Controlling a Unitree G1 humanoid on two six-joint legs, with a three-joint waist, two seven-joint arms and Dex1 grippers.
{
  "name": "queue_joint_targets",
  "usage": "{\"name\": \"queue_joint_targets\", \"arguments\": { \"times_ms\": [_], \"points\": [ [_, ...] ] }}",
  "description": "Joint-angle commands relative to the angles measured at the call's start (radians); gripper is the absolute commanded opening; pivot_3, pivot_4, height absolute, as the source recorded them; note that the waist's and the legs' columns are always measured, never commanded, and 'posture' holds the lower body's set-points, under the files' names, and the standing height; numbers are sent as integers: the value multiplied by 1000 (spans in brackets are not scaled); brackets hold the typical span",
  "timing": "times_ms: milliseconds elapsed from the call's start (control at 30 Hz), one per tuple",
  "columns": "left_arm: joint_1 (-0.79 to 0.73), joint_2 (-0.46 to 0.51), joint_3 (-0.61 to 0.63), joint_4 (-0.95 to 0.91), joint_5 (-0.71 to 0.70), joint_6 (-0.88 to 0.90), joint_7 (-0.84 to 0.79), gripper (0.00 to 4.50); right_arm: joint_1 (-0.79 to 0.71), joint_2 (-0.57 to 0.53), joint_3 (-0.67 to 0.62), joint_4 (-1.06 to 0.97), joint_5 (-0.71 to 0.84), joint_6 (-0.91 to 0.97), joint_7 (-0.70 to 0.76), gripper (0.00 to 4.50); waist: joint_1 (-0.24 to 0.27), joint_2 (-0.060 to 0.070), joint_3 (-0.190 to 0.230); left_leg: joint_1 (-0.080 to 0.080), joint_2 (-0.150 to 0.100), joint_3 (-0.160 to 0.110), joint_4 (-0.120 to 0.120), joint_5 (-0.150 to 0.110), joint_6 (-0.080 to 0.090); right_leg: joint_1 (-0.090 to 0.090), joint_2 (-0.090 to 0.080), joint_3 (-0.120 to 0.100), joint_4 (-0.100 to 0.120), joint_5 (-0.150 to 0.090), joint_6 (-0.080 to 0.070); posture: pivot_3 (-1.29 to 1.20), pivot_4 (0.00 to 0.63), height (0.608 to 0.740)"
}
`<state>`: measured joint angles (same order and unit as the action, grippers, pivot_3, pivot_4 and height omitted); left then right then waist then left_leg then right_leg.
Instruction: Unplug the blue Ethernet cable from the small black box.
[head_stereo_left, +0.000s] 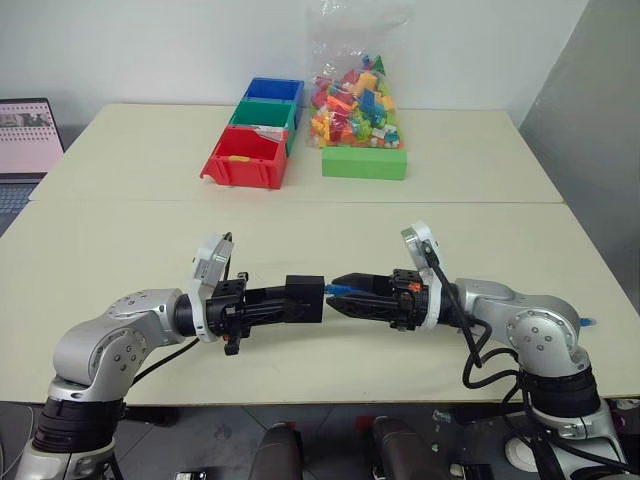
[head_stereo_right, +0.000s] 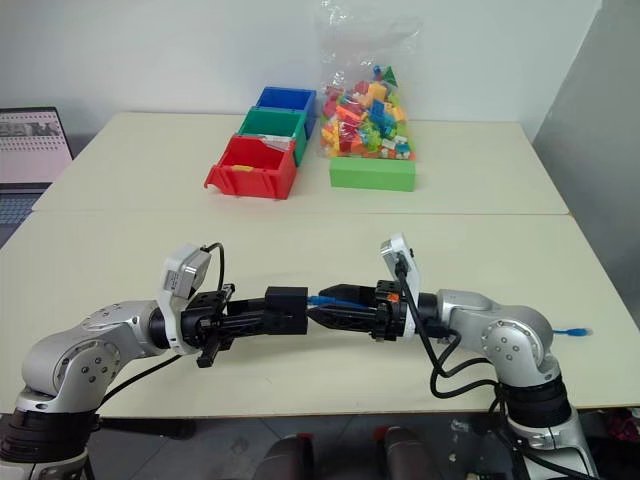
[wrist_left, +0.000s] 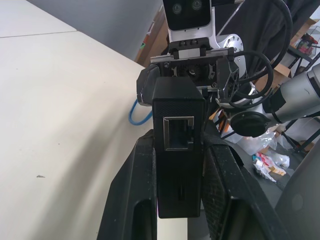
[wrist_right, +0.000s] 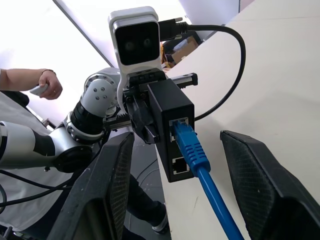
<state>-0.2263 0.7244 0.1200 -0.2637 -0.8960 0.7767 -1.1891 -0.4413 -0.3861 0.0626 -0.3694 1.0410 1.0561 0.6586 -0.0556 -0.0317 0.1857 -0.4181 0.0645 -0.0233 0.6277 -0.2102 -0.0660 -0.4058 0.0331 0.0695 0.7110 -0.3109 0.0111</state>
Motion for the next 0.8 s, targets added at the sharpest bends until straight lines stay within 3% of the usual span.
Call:
{"name": "queue_joint_targets", "arguments": {
  "times_ms": [33, 500, 800],
  "points": [
    [-9, 8, 14, -26, -17, -3, -5, 777, -8, 6, 1, -14, 6, -11, 8, 2907, 0, 0, 0, 0, 0, 0, 0, 0, 0, 0, 0, 0, 0, 0, 0, 0, 150, 740],
    [-9, 6, 13, -28, -18, -1, -2, 777, -19, 16, 14, -3, -18, -19, 10, 2907, 0, 0, 0, 0, 0, 0, 0, 0, 0, 0, 0, 0, 0, 0, 0, 0, 150, 740],
    [-9, 6, 11, -28, -16, -3, -3, 777, -24, 20, 11, 1, -16, -14, 16, 1177, 0, 0, 0, 0, 0, 0, 0, 0, 0, 0, 0, 0, 0, 0, 0, 0, 150, 740]
  ]
}}
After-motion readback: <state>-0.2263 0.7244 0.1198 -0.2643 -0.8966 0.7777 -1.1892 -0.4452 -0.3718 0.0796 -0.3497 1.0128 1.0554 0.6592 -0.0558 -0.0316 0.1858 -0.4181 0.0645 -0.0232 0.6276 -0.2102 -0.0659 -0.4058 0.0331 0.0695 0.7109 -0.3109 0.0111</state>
